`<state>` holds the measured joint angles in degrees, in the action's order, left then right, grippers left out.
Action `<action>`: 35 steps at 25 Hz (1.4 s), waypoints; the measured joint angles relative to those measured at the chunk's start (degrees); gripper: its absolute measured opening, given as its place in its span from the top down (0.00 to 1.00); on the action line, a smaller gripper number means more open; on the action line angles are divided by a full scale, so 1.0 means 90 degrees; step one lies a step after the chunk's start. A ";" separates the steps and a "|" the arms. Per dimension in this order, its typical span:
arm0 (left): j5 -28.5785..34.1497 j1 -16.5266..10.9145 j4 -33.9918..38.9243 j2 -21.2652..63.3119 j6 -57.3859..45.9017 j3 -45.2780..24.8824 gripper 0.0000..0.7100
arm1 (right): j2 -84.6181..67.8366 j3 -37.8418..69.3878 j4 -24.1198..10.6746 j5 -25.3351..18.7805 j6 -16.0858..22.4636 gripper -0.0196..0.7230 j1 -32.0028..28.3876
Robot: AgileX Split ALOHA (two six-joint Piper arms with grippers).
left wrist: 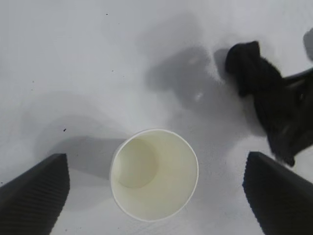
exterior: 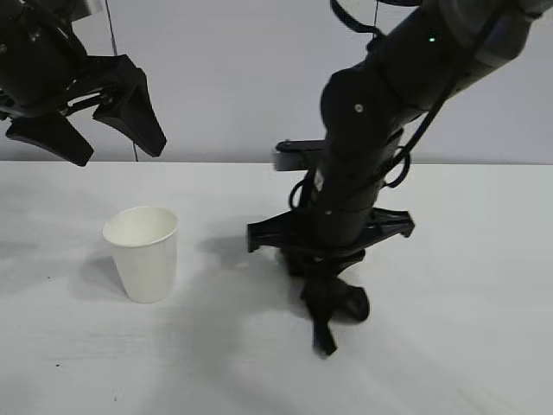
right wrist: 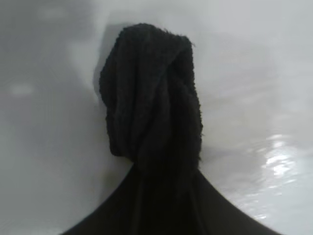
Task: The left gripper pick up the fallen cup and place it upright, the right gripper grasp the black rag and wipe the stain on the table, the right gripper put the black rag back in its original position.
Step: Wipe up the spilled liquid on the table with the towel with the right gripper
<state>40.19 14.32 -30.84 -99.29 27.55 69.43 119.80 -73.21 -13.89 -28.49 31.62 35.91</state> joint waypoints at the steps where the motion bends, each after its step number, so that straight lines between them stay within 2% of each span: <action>1: -0.0006 0.0000 0.0000 0.0000 0.0000 0.0000 0.02 | 0.0005 0.0000 0.0034 0.0000 0.0000 0.82 0.0132; 4: -0.0006 0.0000 0.0000 0.0000 0.0000 0.0000 0.02 | 0.0012 0.0000 0.0073 0.0000 0.0000 0.82 0.0233; 7: -0.0006 0.0000 0.0000 0.0000 0.0000 0.0000 0.02 | 0.0012 0.0000 0.0029 0.0051 0.0067 0.82 0.0009; 13: -0.0006 0.0000 0.0000 0.0000 0.0000 0.0000 0.02 | 0.0012 -0.0004 -0.0120 -0.0037 0.0147 0.82 -0.1082; 18: -0.0056 0.0000 0.0000 0.0000 0.0000 0.0000 0.02 | -0.0006 -0.0007 -0.0162 -0.0059 0.0003 0.82 -0.1605; 22: -0.0112 0.0000 0.0000 0.0000 0.0000 0.0000 0.02 | -0.0006 -0.0007 -0.0139 -0.0075 -0.0106 0.82 -0.1422; 30: -0.0112 0.0000 0.0000 0.0000 0.0000 0.0000 0.02 | 0.0001 -0.0007 0.0323 -0.0082 -0.0180 0.82 -0.0012; 32: -0.0112 0.0000 0.0000 0.0000 0.0000 0.0000 0.02 | 0.0005 -0.0007 0.0344 -0.0077 -0.0180 0.82 0.0059; 35: -0.0112 0.0000 0.0000 0.0000 -0.0001 0.0000 0.02 | 0.0005 -0.0007 0.0267 -0.0084 -0.0180 0.82 -0.0184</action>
<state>39.18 14.32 -30.84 -99.29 27.53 69.43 119.84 -73.27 -11.49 -29.24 30.01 34.25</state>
